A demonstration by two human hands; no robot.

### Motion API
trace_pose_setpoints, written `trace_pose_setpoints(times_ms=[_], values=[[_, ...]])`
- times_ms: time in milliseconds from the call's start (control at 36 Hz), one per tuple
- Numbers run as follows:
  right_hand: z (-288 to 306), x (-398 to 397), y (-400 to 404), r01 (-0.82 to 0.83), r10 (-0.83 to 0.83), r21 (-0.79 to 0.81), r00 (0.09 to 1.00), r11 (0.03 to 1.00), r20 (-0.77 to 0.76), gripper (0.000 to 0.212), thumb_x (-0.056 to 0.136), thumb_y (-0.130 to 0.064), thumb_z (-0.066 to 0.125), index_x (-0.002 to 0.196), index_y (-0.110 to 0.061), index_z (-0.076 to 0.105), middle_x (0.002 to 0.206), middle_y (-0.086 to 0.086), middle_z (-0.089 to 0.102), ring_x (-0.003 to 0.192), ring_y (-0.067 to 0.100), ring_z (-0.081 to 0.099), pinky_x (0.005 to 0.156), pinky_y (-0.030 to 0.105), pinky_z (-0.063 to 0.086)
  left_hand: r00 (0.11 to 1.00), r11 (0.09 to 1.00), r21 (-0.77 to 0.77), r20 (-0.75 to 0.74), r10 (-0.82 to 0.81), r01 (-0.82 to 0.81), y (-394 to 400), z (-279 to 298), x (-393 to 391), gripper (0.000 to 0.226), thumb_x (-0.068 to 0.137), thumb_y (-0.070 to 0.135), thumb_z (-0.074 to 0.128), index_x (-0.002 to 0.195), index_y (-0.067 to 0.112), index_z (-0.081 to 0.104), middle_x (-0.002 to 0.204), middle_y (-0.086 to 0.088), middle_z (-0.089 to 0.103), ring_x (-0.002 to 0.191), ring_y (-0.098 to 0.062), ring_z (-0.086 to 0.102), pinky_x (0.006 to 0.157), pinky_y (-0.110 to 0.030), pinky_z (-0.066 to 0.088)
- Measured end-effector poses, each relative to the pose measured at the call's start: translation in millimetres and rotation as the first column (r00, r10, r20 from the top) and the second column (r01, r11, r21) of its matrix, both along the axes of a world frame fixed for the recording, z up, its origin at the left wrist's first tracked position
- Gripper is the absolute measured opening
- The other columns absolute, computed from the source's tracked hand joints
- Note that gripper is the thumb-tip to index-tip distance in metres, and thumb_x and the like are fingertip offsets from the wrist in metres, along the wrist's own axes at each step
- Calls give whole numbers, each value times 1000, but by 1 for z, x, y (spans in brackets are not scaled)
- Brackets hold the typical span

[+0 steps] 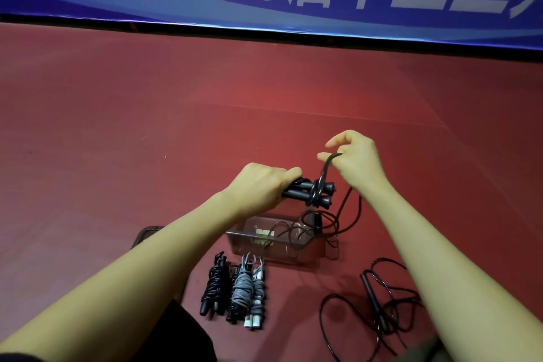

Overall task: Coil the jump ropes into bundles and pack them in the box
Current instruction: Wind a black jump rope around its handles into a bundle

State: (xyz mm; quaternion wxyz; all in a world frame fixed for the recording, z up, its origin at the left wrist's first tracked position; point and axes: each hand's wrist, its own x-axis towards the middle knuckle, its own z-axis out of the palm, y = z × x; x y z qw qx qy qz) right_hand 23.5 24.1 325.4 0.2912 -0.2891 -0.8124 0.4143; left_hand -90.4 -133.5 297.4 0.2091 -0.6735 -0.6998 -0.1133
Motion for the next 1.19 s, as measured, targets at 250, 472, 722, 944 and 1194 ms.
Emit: trace_pose_setpoints(times_ms=[250, 472, 722, 944, 1194], values=[[-1, 1, -14, -179, 179, -17, 984, 984, 24, 20, 84, 4, 60, 75, -14, 57, 71, 5, 59, 64, 15, 51, 59, 22, 41, 999, 973, 233, 43, -15, 5, 1, 24, 13, 10, 79, 20, 43, 81, 14, 36, 56, 0, 52, 41, -24, 48, 37, -23, 23], [-12, -3, -29, -308, 314, -69, 939, 949, 136, 34, 81, -11, 68, 53, -17, 50, 50, -5, 44, 49, 11, 38, 51, 26, 32, 795, 890, -28, 437, 420, -455, 14, 29, 27, 19, 97, 18, 43, 95, 16, 24, 84, -10, 58, 66, -34, 43, 58, -34, 30], [0, 3, -41, -436, 386, 69, 851, 897, 357, 16, 79, -9, 63, 63, -13, 63, 54, 1, 52, 46, 11, 43, 49, 22, 36, 652, 764, -180, 425, 628, -619, 18, 16, 20, 12, 95, 5, 41, 95, 11, 32, 98, -16, 63, 70, -31, 46, 61, -37, 35], [9, 3, -40, -445, 118, 792, 891, 418, 439, 22, 85, -18, 44, 85, -14, 65, 73, 3, 64, 68, 29, 62, 53, 27, 29, 769, 753, -312, 99, 632, -579, 10, 5, 7, 14, 96, 9, 39, 110, 7, 40, 106, -13, 63, 92, -37, 62, 62, -35, 35], [1, -9, -37, -85, 47, 297, 990, 951, 132, 22, 74, -5, 61, 73, -25, 54, 59, -4, 48, 63, 22, 46, 58, 33, 46, 917, 873, -286, -184, 354, -394, 4, 9, 0, 19, 98, 18, 37, 116, 13, 42, 95, -5, 66, 85, -33, 63, 55, -30, 28]])
